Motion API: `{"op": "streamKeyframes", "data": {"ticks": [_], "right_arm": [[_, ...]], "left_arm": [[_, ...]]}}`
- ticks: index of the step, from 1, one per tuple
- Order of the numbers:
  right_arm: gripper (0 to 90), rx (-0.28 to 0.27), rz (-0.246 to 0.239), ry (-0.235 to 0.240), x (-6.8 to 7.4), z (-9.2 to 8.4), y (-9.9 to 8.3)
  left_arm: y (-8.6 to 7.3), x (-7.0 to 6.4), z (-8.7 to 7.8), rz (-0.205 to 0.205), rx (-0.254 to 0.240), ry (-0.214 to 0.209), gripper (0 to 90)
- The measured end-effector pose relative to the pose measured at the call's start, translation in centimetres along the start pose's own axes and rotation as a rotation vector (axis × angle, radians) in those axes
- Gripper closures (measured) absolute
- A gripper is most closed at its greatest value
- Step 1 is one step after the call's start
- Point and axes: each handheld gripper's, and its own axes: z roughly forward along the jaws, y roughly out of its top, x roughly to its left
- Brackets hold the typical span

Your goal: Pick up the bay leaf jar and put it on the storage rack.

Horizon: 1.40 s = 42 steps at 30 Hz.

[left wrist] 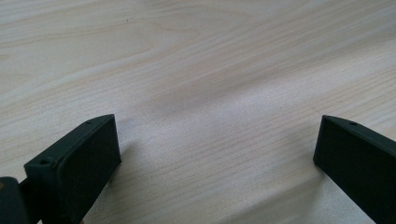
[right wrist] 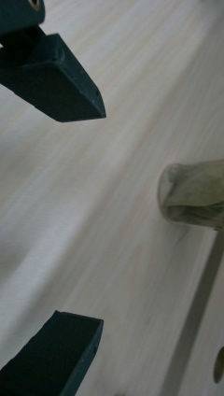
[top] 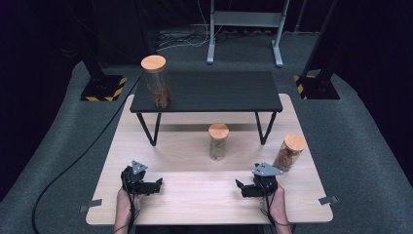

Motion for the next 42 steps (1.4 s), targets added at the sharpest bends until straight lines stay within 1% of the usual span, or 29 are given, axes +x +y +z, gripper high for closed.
{"op": "streamKeyframes", "data": {"ticks": [2,3,7,9,10,11,13,15,16,18,22,23,24,25,27,30,32,34,37,42], "right_arm": [[0.8,-0.02,-0.011,0.0,0.1,0.5,1.2],[0.8,-0.042,-0.012,0.003,0.1,0.8,1.8],[0.7,-0.104,-0.018,0.034,0.0,2.3,4.5],[0.7,-0.129,-0.026,0.022,0.1,3.2,5.7],[0.5,-0.15,-0.027,0.015,0.1,3.7,6.2],[0.4,-0.162,-0.02,0.02,0.1,4.1,6.7],[0.1,-0.177,-0.021,0.022,0.1,5.1,7.4],[0.0,-0.158,-0.027,0.043,0.3,6.0,7.9],[0.0,-0.16,-0.028,0.038,0.4,6.4,8.0],[0.0,-0.16,-0.028,0.051,0.6,7.0,8.3],[0.0,-0.158,-0.03,0.044,0.7,8.1,8.3],[0.0,-0.153,-0.034,0.049,0.7,8.3,8.3],[0.0,-0.158,-0.044,0.044,0.8,8.5,8.2],[0.0,-0.167,-0.05,0.047,0.8,8.6,8.2],[0.0,-0.185,-0.046,0.053,0.7,8.8,8.2],[0.0,-0.196,-0.054,0.072,0.6,9.2,8.3],[0.0,-0.202,-0.072,0.072,0.7,9.3,8.4],[0.0,-0.21,-0.068,0.084,0.7,9.5,8.4],[0.0,-0.209,-0.08,0.101,0.7,9.9,8.5],[0.0,-0.202,-0.086,0.123,0.6,10.2,8.4]], "left_arm": [[0.0,0.0,0.0,0.0,0.0,0.0,0.0],[0.0,0.0,0.0,0.0,0.0,0.0,0.0],[0.0,0.0,0.0,-0.001,0.0,0.001,0.0],[0.0,0.0,0.0,-0.001,0.0,0.001,0.0],[0.0,0.0,0.0,-0.001,0.0,0.001,0.0],[0.0,0.0,0.0,-0.001,0.0,0.001,0.0],[0.0,0.0,0.0,0.0,0.0,0.001,0.0],[0.0,0.0,0.0,-0.001,0.0,0.001,0.0],[0.0,0.0,0.0,-0.001,0.0,0.001,0.0],[0.0,0.0,0.0,-0.001,0.0,0.001,0.0],[0.0,0.0,0.0,0.0,0.0,0.001,0.0],[0.0,0.0,0.0,0.0,0.0,0.001,0.0],[0.0,0.0,0.0,0.0,0.0,0.001,0.0],[0.0,0.0,0.0,0.0,0.0,0.001,0.0],[0.0,0.0,0.0,0.0,-0.001,0.001,0.0],[0.0,0.0,0.0,0.0,0.0,0.001,0.0],[0.0,0.0,0.0,0.0,0.0,0.001,0.0],[0.0,0.0,0.0,0.0,0.0,0.001,0.0],[0.0,0.0,0.0,0.0,0.0,0.001,0.0],[0.0,0.0,0.0,-0.001,0.0,0.001,0.0]]}}
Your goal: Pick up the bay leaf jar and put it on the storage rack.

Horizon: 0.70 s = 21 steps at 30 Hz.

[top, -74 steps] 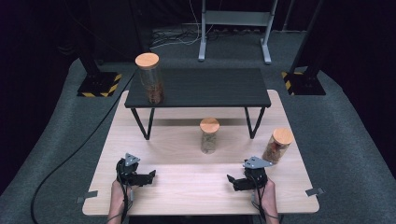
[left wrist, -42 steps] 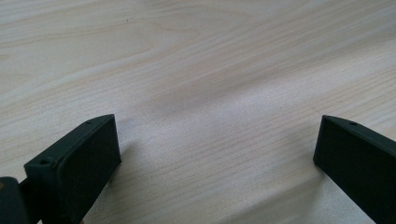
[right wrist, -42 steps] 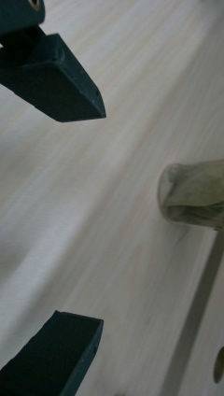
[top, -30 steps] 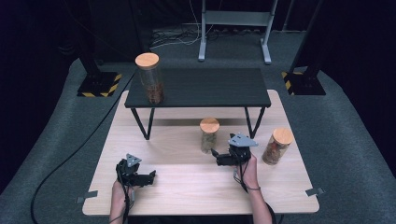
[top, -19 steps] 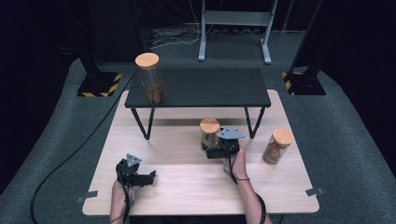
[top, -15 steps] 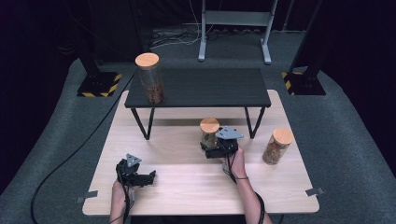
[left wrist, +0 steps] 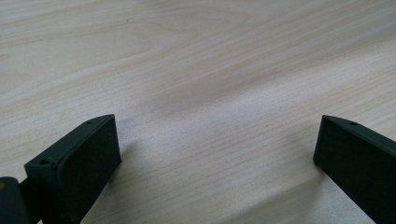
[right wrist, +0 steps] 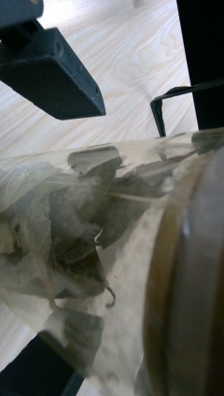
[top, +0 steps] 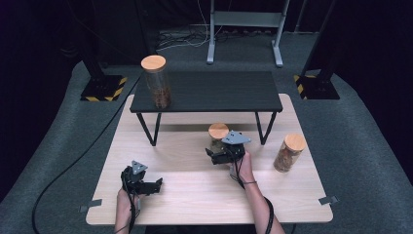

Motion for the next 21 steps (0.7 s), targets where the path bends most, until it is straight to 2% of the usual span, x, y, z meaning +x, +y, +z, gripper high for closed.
{"op": "streamKeyframes", "data": {"ticks": [6,8,9,10,12,13,14,17,21], "right_arm": [[0.0,-0.007,0.009,0.012,-0.02,0.27,-0.32],[1.0,-0.007,0.013,-0.006,-0.03,0.36,-0.28],[4.3,-0.01,0.018,-0.006,-0.07,0.34,-0.25],[9.3,-0.01,0.025,-0.025,-0.05,0.31,-0.22],[15.2,-0.011,0.034,-0.018,-0.15,0.25,-0.22],[21.3,-0.002,0.048,-0.025,-0.2,0.2,-0.22],[22.4,0.0,0.056,-0.009,-0.31,0.16,-0.25],[24.5,-0.004,0.067,-0.004,-0.48,0.01,-0.31],[24.8,-0.004,0.063,-0.024,-0.32,0.0,-0.28]], "left_arm": [[0.0,0.01,0.0,0.001,0.0,0.0,0.0],[0.0,0.0,0.0,0.001,0.0,0.0,0.0],[0.0,0.0,0.0,0.001,0.0,0.0,0.0],[0.0,0.0,0.0,0.0,0.0,0.0,0.0],[0.0,0.0,0.0,0.001,0.0,0.0,0.0],[0.0,0.0,0.0,0.001,0.0,0.0,0.0],[0.0,0.0,0.0,0.0,0.0,0.0,0.0],[0.0,0.0,0.0,0.001,0.0,0.0,0.0],[0.01,0.01,0.0,0.0,0.001,0.0,0.0]]}}
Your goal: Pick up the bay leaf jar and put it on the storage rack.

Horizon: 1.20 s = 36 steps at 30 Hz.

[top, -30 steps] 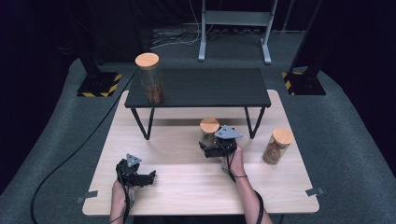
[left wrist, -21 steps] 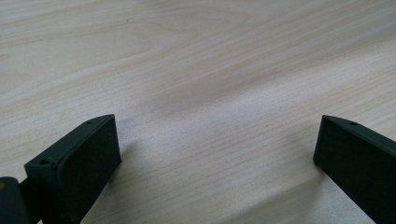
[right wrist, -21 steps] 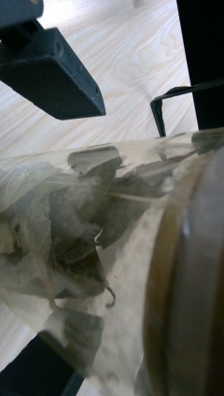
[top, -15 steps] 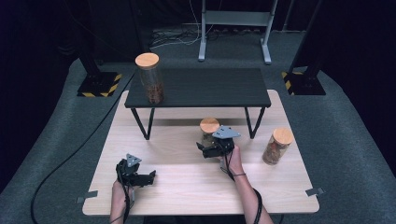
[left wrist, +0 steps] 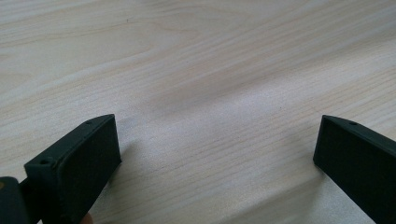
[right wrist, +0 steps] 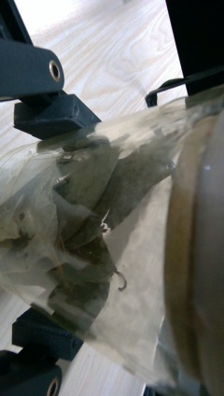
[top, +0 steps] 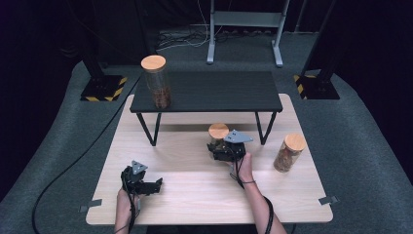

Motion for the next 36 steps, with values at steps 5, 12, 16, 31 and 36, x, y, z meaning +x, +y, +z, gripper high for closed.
{"op": "streamKeyframes", "data": {"ticks": [5,12,16,31,36], "right_arm": [[24.9,0.005,-0.003,-0.007,0.0,0.0,0.2],[24.9,-0.007,-0.015,-0.001,0.3,-0.6,1.1],[24.9,-0.002,-0.043,0.003,0.7,-1.3,1.9],[24.9,-0.009,-0.022,0.052,0.7,-2.9,3.6],[25.0,-0.012,-0.033,0.054,0.9,-3.0,4.1]], "left_arm": [[0.0,0.0,0.0,0.0,0.0,0.0,0.0],[0.0,0.0,0.0,0.0,0.0,0.0,0.0],[0.0,0.0,0.0,0.0,0.0,0.0,0.0],[0.0,0.0,0.0,0.0,-0.001,0.0,0.0],[0.0,0.0,0.0,0.0,0.0,0.0,0.0]]}}
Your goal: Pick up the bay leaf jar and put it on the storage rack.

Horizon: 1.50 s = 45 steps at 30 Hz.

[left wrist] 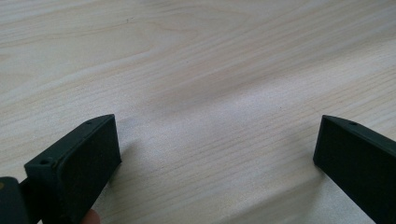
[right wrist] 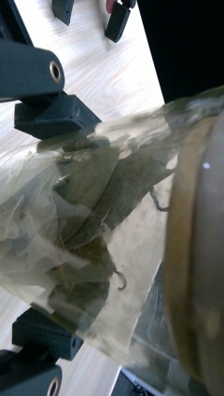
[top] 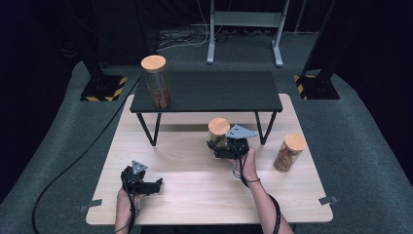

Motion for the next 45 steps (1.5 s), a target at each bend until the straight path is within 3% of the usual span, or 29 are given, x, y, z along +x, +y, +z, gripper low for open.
{"op": "streamKeyframes", "data": {"ticks": [45], "right_arm": [[25.0,-0.04,-0.034,0.023,0.2,-1.9,2.6]], "left_arm": [[0.0,0.0,0.0,-0.001,-0.001,0.0,0.0]]}}
